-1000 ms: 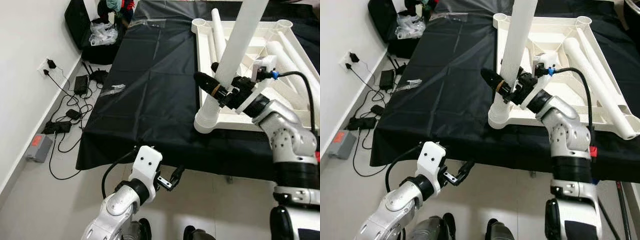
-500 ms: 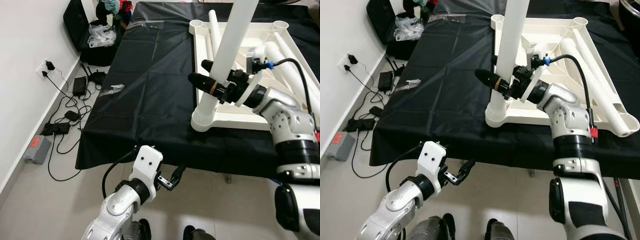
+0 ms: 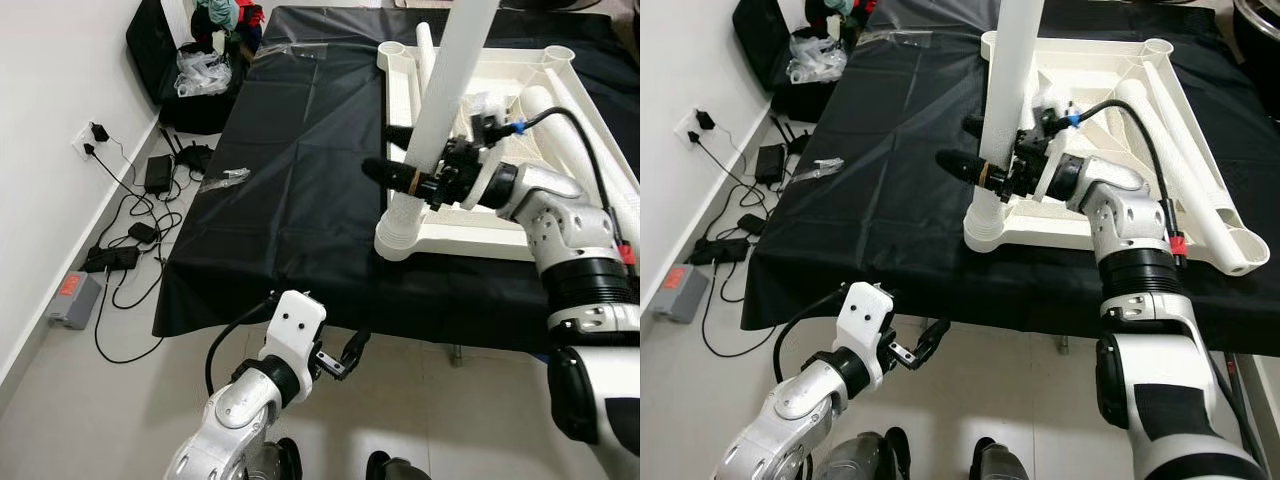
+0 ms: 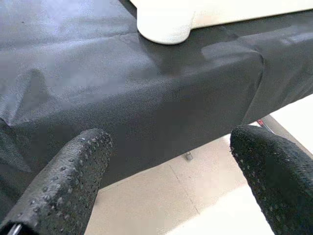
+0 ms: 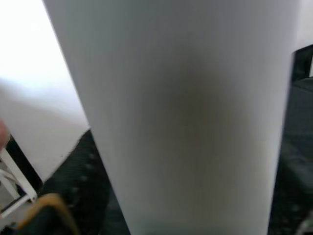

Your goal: Building children table

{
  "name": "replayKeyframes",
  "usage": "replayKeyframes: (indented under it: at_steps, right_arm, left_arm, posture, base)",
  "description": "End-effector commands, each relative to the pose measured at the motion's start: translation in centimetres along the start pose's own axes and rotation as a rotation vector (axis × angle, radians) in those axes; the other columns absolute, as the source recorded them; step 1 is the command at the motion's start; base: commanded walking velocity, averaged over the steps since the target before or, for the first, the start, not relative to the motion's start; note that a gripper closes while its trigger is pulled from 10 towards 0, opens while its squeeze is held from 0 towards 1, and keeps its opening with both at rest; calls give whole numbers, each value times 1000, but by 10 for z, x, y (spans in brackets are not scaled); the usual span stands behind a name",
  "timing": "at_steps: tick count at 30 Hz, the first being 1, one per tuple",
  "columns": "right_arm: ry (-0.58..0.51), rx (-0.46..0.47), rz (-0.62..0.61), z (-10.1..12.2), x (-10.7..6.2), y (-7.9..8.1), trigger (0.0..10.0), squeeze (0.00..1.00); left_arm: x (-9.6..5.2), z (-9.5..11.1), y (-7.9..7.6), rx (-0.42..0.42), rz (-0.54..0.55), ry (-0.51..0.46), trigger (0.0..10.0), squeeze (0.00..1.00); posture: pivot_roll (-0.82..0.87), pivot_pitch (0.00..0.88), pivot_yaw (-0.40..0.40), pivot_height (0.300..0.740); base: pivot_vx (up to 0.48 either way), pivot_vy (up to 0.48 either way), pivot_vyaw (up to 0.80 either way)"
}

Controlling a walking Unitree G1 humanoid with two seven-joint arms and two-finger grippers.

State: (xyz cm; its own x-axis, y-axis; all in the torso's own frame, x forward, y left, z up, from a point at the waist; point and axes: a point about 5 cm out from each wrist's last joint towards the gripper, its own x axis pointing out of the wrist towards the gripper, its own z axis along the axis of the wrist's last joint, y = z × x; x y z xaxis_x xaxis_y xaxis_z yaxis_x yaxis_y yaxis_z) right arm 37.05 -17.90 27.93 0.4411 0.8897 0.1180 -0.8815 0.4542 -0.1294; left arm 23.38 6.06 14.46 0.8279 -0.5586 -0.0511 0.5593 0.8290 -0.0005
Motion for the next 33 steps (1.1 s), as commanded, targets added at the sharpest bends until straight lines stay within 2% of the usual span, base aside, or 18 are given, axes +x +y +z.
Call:
replayKeyframes:
  at_steps: [1, 12, 19, 21, 27, 33]
  right_arm:
    - [13, -29, 19, -1, 8, 3, 0, 0]
    - [-13, -65, -40, 0, 7, 2, 0, 0]
    - [2, -130, -252, -7, -5, 1, 0, 0]
    - [2, -130, -252, -7, -5, 1, 0, 0]
    - [10, -117, -434, -20, -17, 9, 0, 0]
    - [75, -181, -569, -24, -18, 25, 0, 0]
  left_arm:
    - [-2, -5, 1, -11, 17, 26, 10000, 0]
    - [3, -4, 2, 0, 15, 22, 10000, 0]
    - [6, -4, 6, -6, 31, 28, 10000, 0]
    - [6, -4, 6, -6, 31, 28, 10000, 0]
    - [8, -6, 6, -6, 30, 36, 10000, 0]
    - [8, -10, 6, -6, 29, 39, 10000, 0]
  posture:
    - [168, 231, 0, 740]
    - [164, 243, -2, 740]
    - [147, 256, 11, 740]
    - [147, 256, 11, 740]
    - [139, 270, 19, 740]
    - [116, 234, 13, 740]
  base:
    - [0, 0, 0]
    - [0, 0, 0]
    - [0, 0, 0]
    - [0, 0, 0]
    - [0, 0, 0]
    - [0, 0, 0]
